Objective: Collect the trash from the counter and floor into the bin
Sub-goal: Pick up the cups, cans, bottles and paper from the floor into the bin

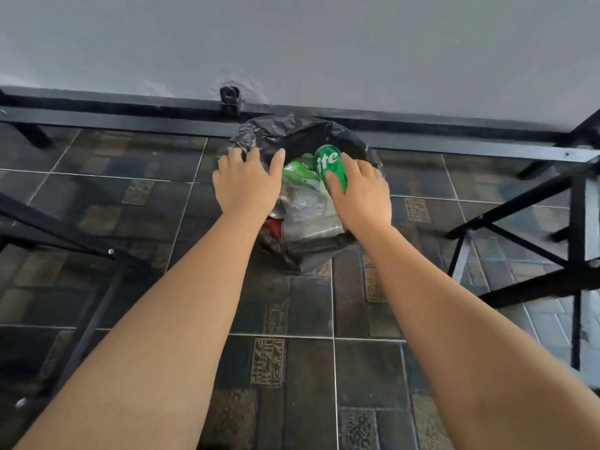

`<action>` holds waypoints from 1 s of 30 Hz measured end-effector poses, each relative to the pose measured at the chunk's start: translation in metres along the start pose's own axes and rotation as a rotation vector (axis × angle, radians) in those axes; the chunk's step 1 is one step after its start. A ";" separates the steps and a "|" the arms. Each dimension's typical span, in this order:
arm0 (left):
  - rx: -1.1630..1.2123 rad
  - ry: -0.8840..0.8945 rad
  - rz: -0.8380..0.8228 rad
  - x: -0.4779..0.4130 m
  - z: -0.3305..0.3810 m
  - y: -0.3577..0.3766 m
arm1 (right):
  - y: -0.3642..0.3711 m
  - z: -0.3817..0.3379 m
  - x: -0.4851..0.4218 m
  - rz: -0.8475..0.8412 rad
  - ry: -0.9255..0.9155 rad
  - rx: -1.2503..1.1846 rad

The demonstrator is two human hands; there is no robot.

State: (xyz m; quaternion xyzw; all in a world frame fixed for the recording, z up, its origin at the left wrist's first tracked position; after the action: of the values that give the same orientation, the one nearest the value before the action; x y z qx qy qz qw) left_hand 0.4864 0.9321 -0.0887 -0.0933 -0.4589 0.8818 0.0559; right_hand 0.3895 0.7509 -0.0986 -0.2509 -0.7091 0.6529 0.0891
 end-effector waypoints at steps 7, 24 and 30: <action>0.080 -0.133 -0.009 -0.003 -0.042 -0.006 | 0.008 0.037 -0.006 -0.112 0.109 0.054; 0.913 -0.439 0.014 0.016 -0.051 0.002 | 0.030 0.058 -0.005 -0.215 0.512 -0.884; 0.938 -0.483 0.019 0.053 -0.004 -0.066 | -0.062 0.058 0.015 -0.288 0.555 -0.874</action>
State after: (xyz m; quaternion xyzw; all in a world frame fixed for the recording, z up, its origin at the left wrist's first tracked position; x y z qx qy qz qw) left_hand 0.4362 0.9826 -0.0425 0.1437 -0.0138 0.9892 -0.0238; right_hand 0.3354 0.7061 -0.0495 -0.3280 -0.8918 0.1871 0.2492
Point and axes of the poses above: each hand's wrist, its own x-axis away from the middle knuckle, its own y-axis out of the palm, z = x × y, the point moved 6 cm from there along -x, towards the middle knuckle, and after that the axes turned 14 degrees about x, right-handed, at the moved point
